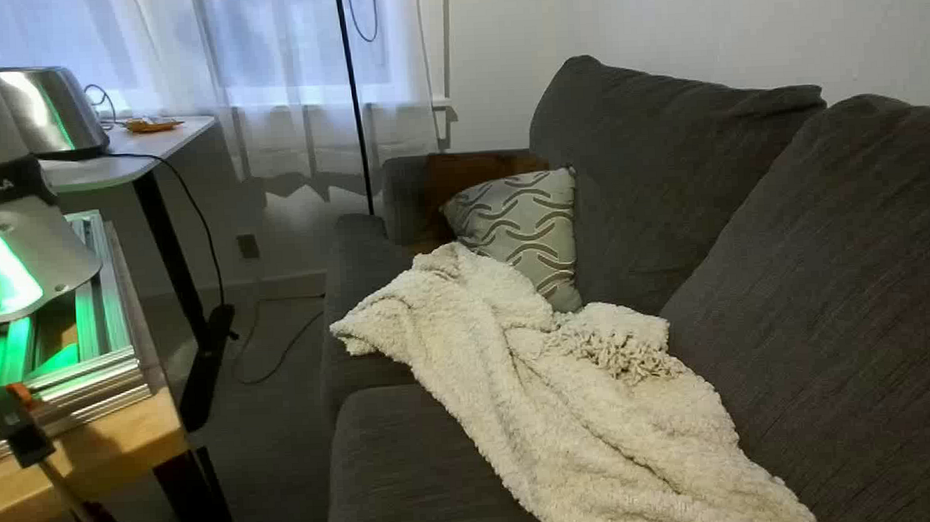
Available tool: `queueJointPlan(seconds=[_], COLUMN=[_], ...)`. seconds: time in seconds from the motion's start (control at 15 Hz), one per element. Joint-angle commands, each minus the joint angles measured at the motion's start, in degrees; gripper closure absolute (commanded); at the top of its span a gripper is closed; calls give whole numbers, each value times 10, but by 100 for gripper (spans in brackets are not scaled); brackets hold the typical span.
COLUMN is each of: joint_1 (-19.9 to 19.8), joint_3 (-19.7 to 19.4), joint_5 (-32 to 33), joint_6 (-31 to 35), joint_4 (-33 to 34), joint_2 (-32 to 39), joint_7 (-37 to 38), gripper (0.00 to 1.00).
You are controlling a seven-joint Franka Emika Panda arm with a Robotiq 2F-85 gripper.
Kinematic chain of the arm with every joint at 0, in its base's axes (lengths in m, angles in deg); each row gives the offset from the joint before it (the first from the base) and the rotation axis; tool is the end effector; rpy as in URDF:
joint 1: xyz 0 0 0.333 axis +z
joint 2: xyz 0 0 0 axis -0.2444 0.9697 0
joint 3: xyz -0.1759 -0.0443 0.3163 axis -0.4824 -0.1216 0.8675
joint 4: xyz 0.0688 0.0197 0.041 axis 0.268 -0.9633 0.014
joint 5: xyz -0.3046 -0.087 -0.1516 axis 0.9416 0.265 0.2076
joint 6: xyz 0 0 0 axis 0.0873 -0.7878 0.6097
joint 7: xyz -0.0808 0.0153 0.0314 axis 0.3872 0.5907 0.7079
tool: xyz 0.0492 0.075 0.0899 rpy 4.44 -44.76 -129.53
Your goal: Fold the fleece blanket from the left side onto the right side
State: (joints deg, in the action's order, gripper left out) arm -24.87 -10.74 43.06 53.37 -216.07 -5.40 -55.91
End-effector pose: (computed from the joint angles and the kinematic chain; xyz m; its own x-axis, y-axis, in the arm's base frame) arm 0.2573 -0.1121 0.5073 0.9543 -0.2690 -0.1302 -0.2719 -0.9623 -0.0054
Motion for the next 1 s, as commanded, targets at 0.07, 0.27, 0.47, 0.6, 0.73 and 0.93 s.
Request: queueJointPlan(seconds=[0.07, 0.27, 0.47, 0.6, 0.73, 0.93], joint_1=[0, 0, 0, 0, 1, 5], joint_3=[0, 0, 0, 0, -1, -5], joint_5=[0, 0, 0, 0, 7, 11], joint_6=[-1, -1, -1, -1, 43, 135], joint_4=[1, 1, 1, 1, 0, -18], joint_2=[0, 0, 0, 0, 41, 93], joint_7=[0, 0, 0, 0, 1, -17], gripper=[0, 0, 0, 0, 0, 0])
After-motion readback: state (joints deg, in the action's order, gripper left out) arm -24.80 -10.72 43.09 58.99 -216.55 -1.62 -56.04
